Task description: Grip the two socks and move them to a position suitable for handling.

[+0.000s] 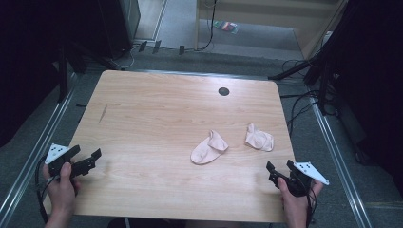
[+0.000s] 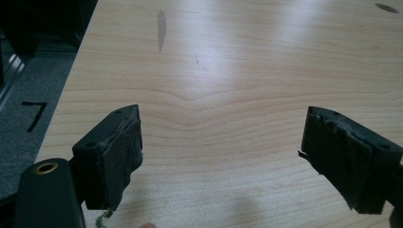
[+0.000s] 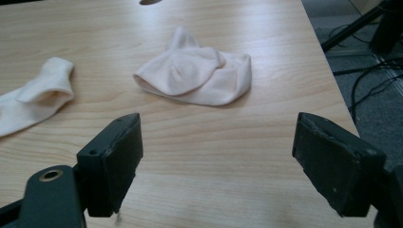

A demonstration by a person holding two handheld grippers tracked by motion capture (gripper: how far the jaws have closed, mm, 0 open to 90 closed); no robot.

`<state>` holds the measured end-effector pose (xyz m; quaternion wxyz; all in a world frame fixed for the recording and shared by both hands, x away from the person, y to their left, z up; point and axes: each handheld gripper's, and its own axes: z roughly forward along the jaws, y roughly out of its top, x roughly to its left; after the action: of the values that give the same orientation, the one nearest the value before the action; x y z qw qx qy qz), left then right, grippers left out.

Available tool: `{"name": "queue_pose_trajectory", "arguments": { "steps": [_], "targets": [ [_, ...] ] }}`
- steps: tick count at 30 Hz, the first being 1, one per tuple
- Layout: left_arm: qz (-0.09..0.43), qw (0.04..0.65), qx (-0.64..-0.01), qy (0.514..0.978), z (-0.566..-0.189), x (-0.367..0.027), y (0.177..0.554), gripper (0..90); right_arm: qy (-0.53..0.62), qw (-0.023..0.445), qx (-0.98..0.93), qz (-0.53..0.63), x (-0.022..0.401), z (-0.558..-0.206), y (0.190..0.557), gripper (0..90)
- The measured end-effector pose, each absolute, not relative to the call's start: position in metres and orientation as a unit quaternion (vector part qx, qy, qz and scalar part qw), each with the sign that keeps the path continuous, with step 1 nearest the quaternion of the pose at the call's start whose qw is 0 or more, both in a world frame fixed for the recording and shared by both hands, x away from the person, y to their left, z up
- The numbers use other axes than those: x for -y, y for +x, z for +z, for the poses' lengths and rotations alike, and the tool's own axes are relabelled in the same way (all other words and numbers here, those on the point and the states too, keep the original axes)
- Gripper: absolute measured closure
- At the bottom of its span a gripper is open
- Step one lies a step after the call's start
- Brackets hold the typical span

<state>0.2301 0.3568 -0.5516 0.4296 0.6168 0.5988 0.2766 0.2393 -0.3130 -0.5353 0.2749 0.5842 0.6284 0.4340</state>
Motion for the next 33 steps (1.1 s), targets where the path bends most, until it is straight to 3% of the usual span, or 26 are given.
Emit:
{"name": "queue_pose_trajectory", "arguments": {
  "steps": [13, 17, 33],
  "targets": [
    [0.273, 0.431, -0.600, 0.617, -0.552, -0.357, 0.231, 14.3, 0.538, 0.283, -0.641, 0.468, 0.280, -0.508, 0.235, 20.3],
    [0.273, 0.430, -0.600, 0.617, -0.552, -0.357, 0.231, 14.3, 0.520, 0.287, -0.653, 0.471, 0.262, -0.493, 0.237, 26.0],
    [0.266, 0.432, -0.602, 0.617, -0.552, -0.358, 0.232, 14.3, 0.431, 0.215, -0.741, 0.468, 0.169, -0.489, 0.271, 28.7]
  ]
}}
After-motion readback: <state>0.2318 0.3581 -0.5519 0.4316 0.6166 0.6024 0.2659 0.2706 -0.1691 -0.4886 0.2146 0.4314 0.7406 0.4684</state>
